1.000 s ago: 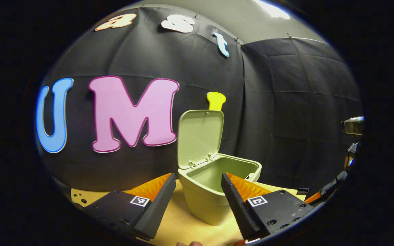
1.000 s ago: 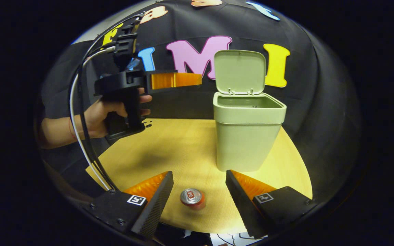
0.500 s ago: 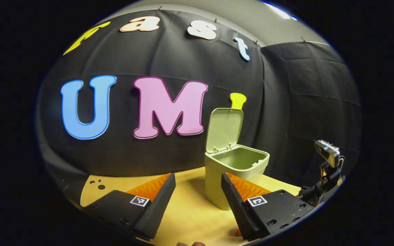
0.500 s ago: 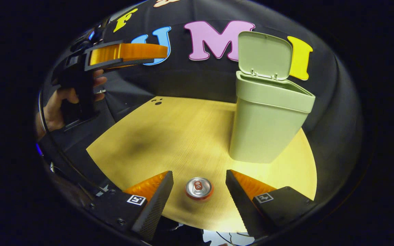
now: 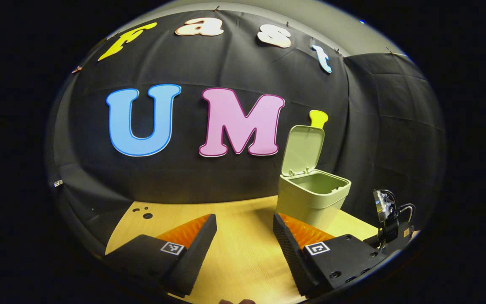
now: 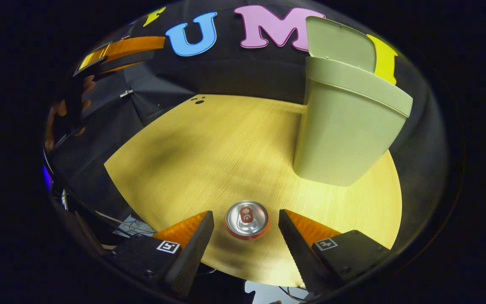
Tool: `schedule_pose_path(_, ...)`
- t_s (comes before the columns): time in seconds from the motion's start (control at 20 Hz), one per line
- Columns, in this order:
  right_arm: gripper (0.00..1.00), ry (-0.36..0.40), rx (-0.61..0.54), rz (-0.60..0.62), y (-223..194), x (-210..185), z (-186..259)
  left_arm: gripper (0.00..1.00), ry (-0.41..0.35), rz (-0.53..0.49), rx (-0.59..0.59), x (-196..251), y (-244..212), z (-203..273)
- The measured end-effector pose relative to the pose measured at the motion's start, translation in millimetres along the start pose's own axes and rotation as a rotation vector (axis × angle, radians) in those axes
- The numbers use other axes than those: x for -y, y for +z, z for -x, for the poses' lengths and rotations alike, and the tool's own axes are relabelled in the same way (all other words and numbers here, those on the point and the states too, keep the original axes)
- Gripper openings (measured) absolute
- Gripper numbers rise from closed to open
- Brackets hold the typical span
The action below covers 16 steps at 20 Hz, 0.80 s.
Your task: Press the lid of the desktop garbage bin to open it, pick up the crumpled paper on the desktop and throw it into the bin, then pick up the pop can on the desktop and drop it into the bin, and finally close the garbage bin lid.
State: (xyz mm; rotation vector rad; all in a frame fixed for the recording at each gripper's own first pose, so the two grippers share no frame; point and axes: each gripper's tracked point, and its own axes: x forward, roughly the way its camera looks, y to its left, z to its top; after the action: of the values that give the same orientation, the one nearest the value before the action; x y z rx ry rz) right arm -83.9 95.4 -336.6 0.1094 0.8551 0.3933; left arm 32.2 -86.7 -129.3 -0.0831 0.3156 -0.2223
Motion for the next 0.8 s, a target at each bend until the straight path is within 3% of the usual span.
schedule_pose_path(0.45, 0.98, -0.03, -0.065, 0.011, -14, 7, -22, 0.89, 0.041, 0.01, -0.039, -14, -18, 10)
schedule_pose_path(0.5, 0.96, -0.033, -0.072, 0.005, -15, 7, -23, 0.88, 0.043, 0.013, -0.04, -15, -18, 10)
schedule_pose_path(0.55, 0.85, -0.029, -0.077, -0.001, -15, 6, -22, 0.88, 0.045, 0.016, -0.042, -16, -19, 10)
schedule_pose_path(0.8, 0.84, -0.024, -0.066, 0.008, -6, 7, -16, 0.88, 0.056, 0.038, -0.046, -22, -21, 9)
